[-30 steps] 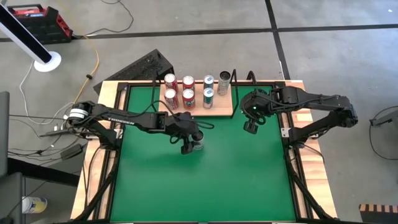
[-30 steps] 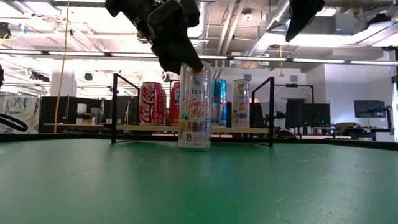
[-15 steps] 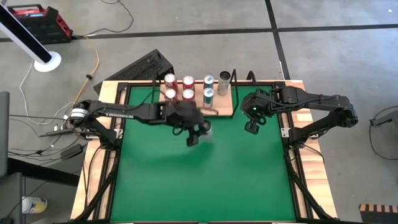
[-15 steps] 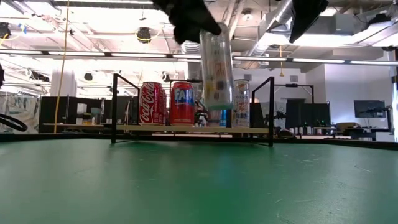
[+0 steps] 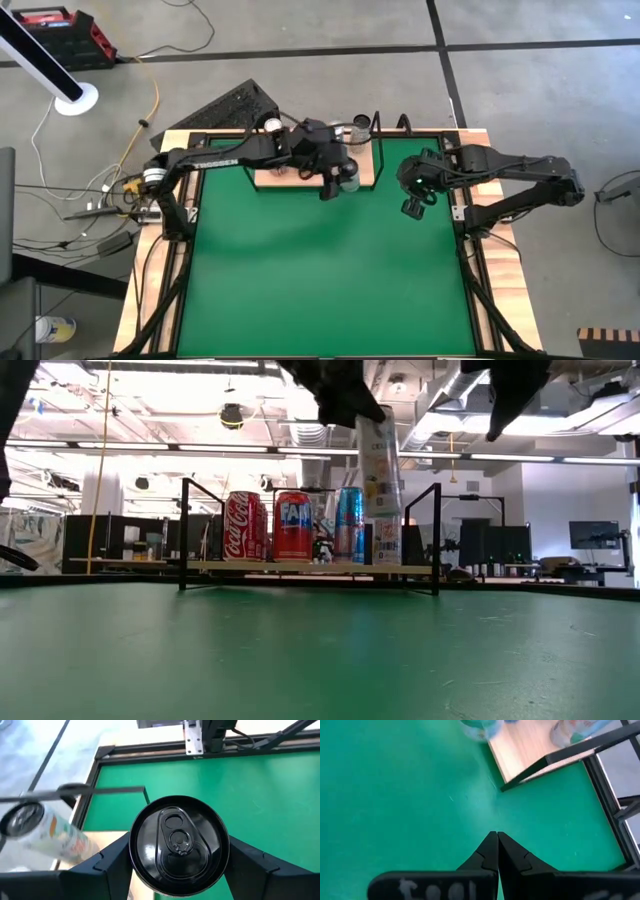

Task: Place canned beverage on shelf
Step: Put the white-yellow soda can on the shelf aligned with the other white-yellow soda can

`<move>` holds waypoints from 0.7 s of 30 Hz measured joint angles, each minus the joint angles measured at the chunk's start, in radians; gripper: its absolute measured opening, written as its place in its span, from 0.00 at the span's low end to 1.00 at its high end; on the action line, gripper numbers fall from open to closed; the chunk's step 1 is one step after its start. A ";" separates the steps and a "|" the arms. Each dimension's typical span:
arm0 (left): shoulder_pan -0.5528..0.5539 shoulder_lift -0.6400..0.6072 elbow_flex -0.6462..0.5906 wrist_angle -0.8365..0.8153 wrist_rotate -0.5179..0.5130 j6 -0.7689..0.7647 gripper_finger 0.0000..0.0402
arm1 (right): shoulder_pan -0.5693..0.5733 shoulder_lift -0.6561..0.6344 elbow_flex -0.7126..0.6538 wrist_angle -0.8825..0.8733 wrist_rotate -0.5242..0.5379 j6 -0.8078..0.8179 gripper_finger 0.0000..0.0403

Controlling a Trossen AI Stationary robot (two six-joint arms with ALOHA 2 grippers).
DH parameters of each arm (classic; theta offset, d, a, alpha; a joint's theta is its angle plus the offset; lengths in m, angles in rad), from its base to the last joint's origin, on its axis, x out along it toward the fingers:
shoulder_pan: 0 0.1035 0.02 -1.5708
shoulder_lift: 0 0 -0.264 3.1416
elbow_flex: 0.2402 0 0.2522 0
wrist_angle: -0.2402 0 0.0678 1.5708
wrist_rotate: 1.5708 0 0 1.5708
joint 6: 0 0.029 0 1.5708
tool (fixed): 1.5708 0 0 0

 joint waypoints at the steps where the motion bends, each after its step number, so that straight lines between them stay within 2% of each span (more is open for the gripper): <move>1: 0.004 0.020 0.023 -0.005 0.008 0.017 0.58 | 0.001 -0.007 0.000 0.000 0.000 0.004 0.06; 11: 0.067 0.200 0.201 -0.022 0.044 0.134 0.58 | 0.004 -0.102 0.001 0.031 -0.002 0.097 0.06; 21: 0.111 0.267 0.206 -0.036 0.083 0.142 0.58 | 0.004 -0.119 0.001 0.026 -0.008 0.142 0.06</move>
